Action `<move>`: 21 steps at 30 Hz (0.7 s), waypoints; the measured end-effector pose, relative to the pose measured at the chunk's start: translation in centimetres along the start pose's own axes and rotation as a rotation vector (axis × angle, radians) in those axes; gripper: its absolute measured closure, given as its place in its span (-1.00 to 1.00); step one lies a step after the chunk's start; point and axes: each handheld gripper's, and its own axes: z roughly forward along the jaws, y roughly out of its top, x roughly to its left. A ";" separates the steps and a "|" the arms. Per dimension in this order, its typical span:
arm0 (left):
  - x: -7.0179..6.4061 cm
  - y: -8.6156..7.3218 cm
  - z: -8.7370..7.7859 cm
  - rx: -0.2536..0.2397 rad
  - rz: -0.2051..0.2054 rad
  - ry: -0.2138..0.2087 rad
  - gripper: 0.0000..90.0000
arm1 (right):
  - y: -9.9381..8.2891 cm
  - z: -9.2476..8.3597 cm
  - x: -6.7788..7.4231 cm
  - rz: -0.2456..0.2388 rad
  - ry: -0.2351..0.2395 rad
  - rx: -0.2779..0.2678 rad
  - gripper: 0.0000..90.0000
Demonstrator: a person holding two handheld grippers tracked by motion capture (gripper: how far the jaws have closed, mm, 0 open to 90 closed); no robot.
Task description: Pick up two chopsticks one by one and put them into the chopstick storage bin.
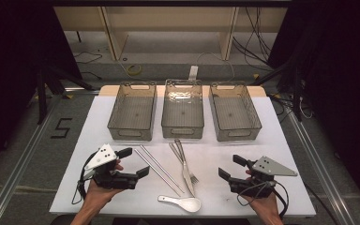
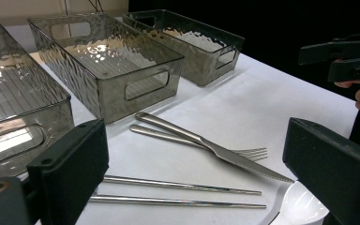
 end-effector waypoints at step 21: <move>0.6 2.6 2.8 0.318 0.183 0.005 -0.83 | 0.0 0.2 -0.4 0.013 0.008 0.034 -0.40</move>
